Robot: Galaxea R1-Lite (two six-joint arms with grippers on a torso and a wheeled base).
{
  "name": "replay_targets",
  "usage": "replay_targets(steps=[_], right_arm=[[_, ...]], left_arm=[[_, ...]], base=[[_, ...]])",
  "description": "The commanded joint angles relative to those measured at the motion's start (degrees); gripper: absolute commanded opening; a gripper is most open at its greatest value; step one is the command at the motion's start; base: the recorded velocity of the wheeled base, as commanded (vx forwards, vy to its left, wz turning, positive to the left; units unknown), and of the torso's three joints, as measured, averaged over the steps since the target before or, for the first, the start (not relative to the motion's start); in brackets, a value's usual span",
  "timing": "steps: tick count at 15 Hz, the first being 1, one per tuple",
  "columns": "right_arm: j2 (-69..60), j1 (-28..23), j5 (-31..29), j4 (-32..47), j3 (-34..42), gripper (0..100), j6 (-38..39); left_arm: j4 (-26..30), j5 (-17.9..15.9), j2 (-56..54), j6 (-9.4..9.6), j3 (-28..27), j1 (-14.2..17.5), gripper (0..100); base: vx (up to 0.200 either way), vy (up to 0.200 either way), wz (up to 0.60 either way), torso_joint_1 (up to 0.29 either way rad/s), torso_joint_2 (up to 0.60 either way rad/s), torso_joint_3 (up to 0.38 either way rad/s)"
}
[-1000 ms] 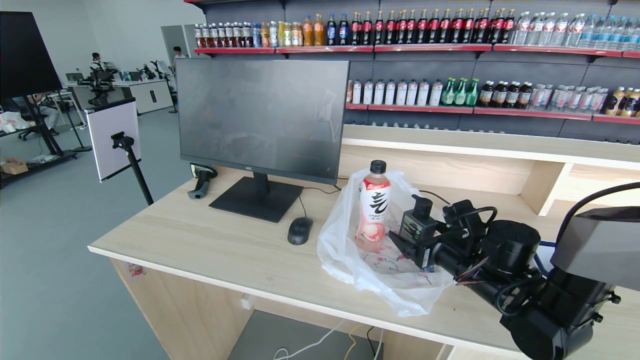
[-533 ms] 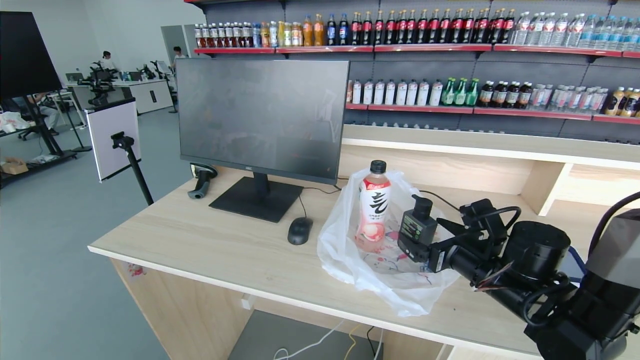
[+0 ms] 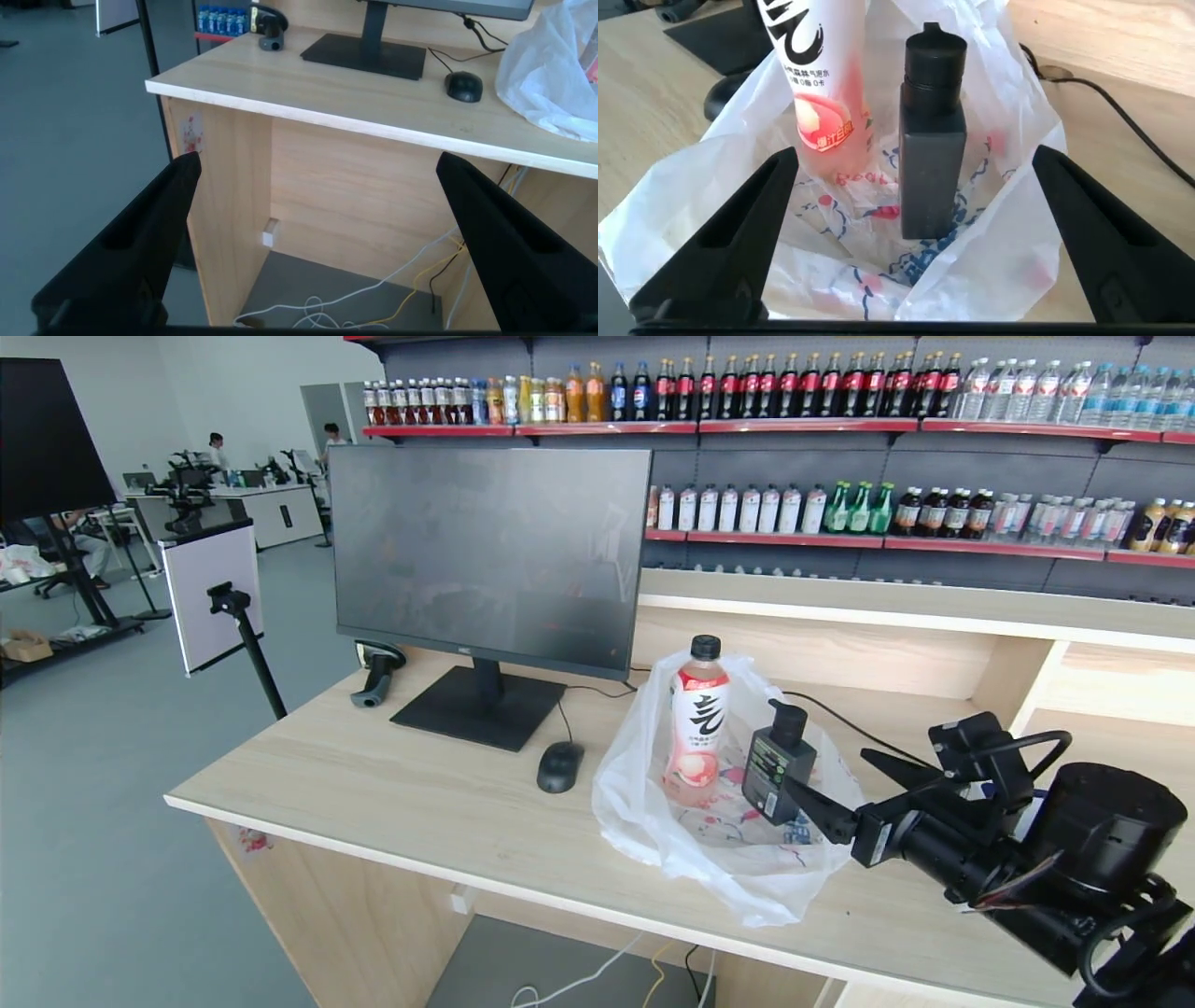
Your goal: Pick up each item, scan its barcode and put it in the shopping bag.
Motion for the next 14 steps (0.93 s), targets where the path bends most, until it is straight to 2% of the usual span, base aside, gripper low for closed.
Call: replay_targets(steps=[1,2,4,7,8,9,10,13,14], right_arm=[[-6.0,0.0,0.0,-0.1,3.7,100,-0.1],[-7.3,0.1,0.0,-0.1,4.7,100,-0.1],[-14.7,0.1,0.0,-0.1,12.2,100,-0.1],[-23.8,0.1,0.0,0.7,12.7,100,1.8],[-28.7,0.1,0.0,7.4,12.7,100,2.0],[-33.8,0.1,0.0,16.1,12.7,100,2.0],[-41.7,0.1,-0.1,29.1,12.7,100,1.7],[-72.8,0.6,0.3,75.7,12.7,100,-1.9],[-84.0,1.5,0.6,87.5,12.6,100,-1.9]], left_arm=[[0.0,0.0,0.0,0.02,0.0,0.0,100],[0.0,0.0,0.0,0.02,0.0,0.0,100],[0.0,0.0,0.0,-0.07,0.0,0.0,100],[0.2,-0.1,0.0,0.02,0.0,0.0,100],[0.2,0.0,0.0,0.02,0.0,0.0,100],[0.2,-0.1,0.0,0.02,0.0,0.0,100],[0.2,-0.1,0.0,0.02,0.0,0.0,100],[0.2,0.0,0.0,0.02,0.0,0.0,100],[0.2,0.0,0.0,0.02,0.0,0.0,100]], base=[[0.0,0.0,0.0,0.0,0.0,0.0],[0.0,0.0,0.0,0.0,0.0,0.0],[0.0,0.0,0.0,0.0,0.0,0.0],[0.0,0.0,0.0,0.0,0.0,0.0],[0.0,0.0,0.0,0.0,0.0,0.0],[0.0,0.0,0.0,0.0,0.0,0.0],[0.0,0.0,0.0,0.0,0.0,0.0],[0.0,0.0,0.0,0.0,0.0,0.0],[0.0,0.0,0.0,0.0,0.0,0.0]])
